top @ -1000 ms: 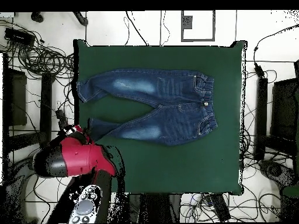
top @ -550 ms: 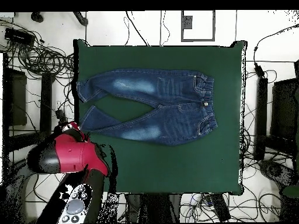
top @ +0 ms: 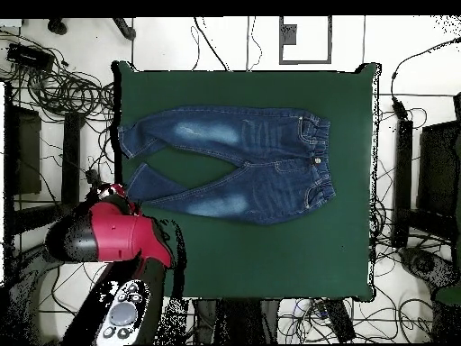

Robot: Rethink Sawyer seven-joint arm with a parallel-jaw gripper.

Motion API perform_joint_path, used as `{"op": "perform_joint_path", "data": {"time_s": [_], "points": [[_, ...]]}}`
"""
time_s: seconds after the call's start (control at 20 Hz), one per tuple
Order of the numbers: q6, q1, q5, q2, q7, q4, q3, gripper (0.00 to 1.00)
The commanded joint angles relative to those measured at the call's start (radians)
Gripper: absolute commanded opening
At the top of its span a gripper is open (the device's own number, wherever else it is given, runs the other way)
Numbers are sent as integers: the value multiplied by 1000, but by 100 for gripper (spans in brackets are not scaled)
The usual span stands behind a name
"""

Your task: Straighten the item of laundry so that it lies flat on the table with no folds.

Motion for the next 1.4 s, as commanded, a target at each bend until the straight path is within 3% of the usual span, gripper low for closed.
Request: {"op": "perform_joint_path", "data": {"time_s": [0.05, 0.2, 0.55, 0.85, 1.2, 1.4], "points": [[84, -43, 47, 84, 151, -40, 32, 100], [70, -100, 3, 85, 90, -41, 17, 100], [10, -312, -149, 63, -98, -23, 91, 100], [28, -444, -258, 84, -140, -53, 156, 100], [84, -513, -352, 152, -134, -144, 165, 100], [96, -551, -392, 133, -135, -154, 193, 100]]}}
